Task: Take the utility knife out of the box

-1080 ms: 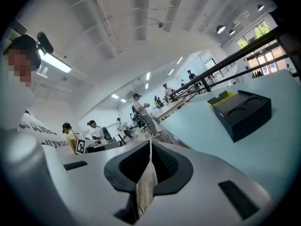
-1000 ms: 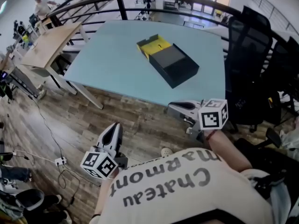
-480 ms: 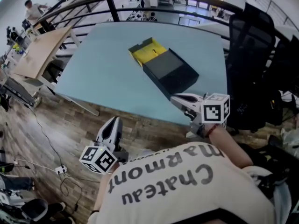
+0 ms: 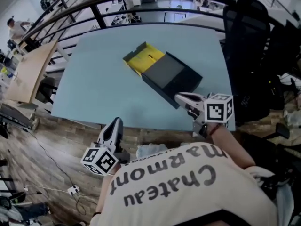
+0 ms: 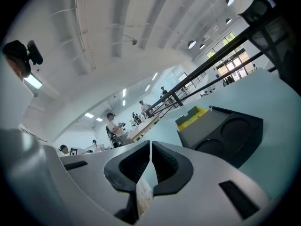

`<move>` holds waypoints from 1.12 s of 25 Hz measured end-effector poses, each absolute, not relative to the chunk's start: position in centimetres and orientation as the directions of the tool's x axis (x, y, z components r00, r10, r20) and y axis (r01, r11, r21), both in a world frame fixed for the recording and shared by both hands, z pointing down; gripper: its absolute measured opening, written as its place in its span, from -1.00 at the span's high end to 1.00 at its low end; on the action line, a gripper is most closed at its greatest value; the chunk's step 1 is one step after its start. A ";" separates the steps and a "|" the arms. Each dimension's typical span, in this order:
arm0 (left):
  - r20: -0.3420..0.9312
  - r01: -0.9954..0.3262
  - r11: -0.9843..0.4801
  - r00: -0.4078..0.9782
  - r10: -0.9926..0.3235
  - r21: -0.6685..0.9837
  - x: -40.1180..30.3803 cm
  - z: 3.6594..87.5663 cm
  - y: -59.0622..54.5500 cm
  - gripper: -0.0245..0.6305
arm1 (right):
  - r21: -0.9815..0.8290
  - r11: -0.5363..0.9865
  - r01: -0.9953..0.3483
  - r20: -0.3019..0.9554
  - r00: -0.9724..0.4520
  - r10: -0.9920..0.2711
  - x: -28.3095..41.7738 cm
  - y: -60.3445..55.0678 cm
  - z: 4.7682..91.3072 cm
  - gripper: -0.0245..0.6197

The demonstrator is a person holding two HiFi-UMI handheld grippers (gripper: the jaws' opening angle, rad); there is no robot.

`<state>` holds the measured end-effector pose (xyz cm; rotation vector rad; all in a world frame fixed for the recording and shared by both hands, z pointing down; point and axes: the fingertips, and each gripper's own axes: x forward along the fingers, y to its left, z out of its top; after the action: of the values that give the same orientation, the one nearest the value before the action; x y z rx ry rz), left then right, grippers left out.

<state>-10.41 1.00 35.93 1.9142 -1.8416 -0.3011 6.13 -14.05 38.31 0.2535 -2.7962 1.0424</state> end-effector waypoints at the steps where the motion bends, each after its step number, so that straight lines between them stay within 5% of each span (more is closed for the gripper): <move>1: 0.156 -0.881 -0.018 0.103 -0.982 0.472 -11.1 35.8 0.4 0.92 | -0.638 0.736 -0.226 0.187 -0.973 -0.136 5.8 -14.3 38.1 0.80; 17: 0.070 -0.831 -0.264 0.340 -0.938 0.490 -24.1 33.2 -3.7 0.92 | -0.636 0.636 -0.436 0.215 -0.892 -0.397 -2.5 -13.0 37.2 0.80; 28: 0.162 -0.838 -0.207 0.328 -0.931 0.505 -27.7 38.4 -2.1 0.92 | -0.575 0.603 -0.554 0.276 -0.824 -0.495 -2.6 -14.9 39.5 0.79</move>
<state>-27.69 -2.12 38.39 2.0897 -1.5509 -0.2409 -2.60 -14.87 39.55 0.8961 -2.7324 1.0262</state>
